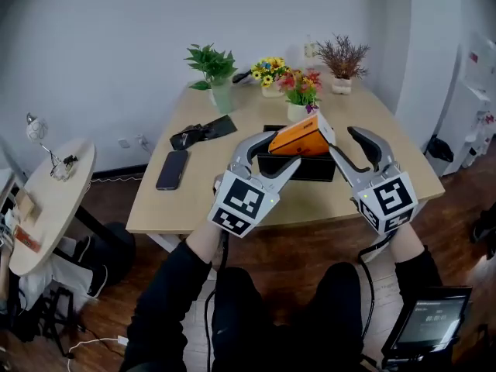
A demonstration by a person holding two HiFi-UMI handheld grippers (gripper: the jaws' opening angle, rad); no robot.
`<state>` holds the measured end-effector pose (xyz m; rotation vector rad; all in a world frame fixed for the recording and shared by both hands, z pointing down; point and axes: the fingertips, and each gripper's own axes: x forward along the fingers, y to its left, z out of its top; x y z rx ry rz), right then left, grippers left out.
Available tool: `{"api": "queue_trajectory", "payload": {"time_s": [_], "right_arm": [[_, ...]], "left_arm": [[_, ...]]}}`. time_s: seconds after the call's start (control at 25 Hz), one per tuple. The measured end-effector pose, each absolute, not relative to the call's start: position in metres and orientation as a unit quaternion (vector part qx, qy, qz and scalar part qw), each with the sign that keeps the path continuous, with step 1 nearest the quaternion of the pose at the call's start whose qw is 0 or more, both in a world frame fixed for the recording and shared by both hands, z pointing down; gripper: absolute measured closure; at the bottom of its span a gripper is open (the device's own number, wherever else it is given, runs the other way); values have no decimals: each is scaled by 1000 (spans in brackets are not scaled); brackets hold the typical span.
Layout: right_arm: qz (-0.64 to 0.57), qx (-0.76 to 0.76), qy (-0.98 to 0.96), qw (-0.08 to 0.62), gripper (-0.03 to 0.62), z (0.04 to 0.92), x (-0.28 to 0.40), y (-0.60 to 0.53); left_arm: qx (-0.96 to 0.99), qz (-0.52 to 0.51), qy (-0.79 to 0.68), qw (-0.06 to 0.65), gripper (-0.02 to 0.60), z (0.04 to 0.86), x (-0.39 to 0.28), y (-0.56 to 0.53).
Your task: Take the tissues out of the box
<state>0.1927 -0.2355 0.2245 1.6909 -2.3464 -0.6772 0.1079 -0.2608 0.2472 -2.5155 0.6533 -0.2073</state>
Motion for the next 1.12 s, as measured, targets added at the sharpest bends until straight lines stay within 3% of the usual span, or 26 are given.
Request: {"api": "queue_trajectory", "payload": {"time_s": [0.28,0.48,0.6,0.64,0.72,1.12], "right_arm": [[-143,501,-826,215,295,270,200,-312],[-84,480,-838,245,317,299,205,-329],[-102,486,-833,243,375,301,204,-328],[-105,487,-832,244,385,301,203,-328],[-108,487,-830,249,399,299,204,-328],[-159,506,-810,248,427,275,199,-320]], "left_arm": [[-924,-242,146,259,274,297,134,-331],[-943,-260,125,168,268,306,143,-360],[-948,-265,120,126,334,314,147,-361],[-948,-269,115,123,388,316,149,-357],[-944,-281,112,132,422,316,150,-354],[-936,-268,138,185,471,296,149,-345]]}}
